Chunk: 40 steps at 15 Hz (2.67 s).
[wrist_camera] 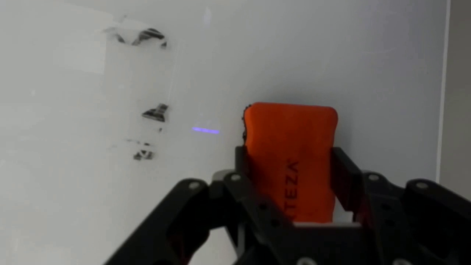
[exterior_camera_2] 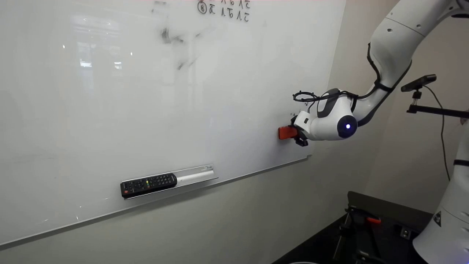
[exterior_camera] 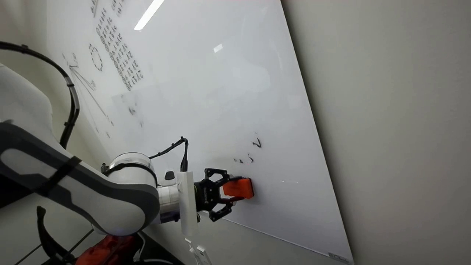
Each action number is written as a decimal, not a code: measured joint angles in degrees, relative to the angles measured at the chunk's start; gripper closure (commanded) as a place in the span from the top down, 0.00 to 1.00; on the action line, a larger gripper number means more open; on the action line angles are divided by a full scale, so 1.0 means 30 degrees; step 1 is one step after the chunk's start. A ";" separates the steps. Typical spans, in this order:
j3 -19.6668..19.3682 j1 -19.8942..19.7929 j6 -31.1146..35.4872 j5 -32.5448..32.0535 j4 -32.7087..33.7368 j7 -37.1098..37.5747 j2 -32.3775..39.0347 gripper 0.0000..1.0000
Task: Use the orange eraser to wipe the bottom right corner of the whiteboard
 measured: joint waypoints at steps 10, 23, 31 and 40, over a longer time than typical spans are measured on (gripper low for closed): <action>0.0514 -0.0062 -0.0286 -0.0010 -0.0584 -0.0200 -0.1845 0.30; 0.0409 0.0005 -0.0771 -0.0042 -0.1081 -0.0423 -0.4669 0.30; 0.0286 0.0004 -0.0813 -0.0022 -0.0970 -0.0878 -0.3622 0.30; 0.0238 -0.0311 0.0929 -0.0029 -0.0022 -0.0878 -0.0809 0.30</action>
